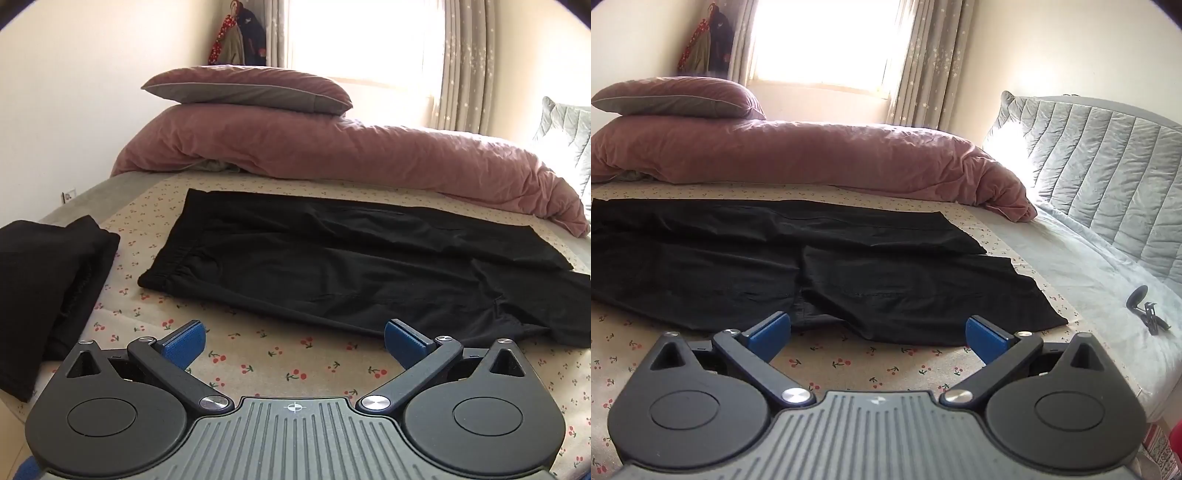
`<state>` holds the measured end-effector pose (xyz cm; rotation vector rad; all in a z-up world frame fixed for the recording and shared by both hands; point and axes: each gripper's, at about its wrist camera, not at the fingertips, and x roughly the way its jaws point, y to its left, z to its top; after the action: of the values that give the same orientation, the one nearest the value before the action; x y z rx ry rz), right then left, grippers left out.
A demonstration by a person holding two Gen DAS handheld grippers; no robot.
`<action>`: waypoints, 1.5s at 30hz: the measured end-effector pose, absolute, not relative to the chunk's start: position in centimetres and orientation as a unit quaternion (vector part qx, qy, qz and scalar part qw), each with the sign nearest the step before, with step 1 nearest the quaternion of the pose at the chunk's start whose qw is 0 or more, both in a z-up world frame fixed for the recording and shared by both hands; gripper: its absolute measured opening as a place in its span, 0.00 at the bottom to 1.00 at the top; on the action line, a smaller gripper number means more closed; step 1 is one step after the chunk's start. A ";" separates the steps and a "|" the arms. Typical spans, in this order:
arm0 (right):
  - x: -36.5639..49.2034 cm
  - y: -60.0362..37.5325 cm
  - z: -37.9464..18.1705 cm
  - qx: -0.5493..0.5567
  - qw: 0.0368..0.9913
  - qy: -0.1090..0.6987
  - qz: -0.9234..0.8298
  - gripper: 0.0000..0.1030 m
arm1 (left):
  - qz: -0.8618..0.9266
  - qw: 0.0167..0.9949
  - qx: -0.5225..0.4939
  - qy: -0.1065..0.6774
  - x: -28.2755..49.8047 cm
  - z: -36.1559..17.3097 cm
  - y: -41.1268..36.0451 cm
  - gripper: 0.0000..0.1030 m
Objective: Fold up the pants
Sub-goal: 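Move both grippers open toward the black pants on the bed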
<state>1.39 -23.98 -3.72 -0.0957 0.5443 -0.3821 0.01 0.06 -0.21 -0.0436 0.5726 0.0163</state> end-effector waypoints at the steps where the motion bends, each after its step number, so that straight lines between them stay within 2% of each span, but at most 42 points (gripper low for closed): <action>1: 1.5 -24.3 -3.8 -0.043 0.943 0.272 -0.186 1.00 | 0.010 0.959 -0.020 0.281 0.0 -0.4 0.1 1.00; 12: 2.4 -25.2 -4.3 -0.008 0.930 0.313 -0.191 1.00 | -0.002 0.953 -0.009 0.304 0.8 -1.6 -0.3 1.00; 45: 2.5 -25.4 -4.0 -0.005 0.925 0.321 -0.202 1.00 | -0.014 0.952 -0.006 0.307 0.9 -2.4 -0.7 1.00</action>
<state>2.52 -25.38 -4.00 -0.0101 0.6579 -0.4148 0.87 -0.67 -2.36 -0.0119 0.6238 -0.0284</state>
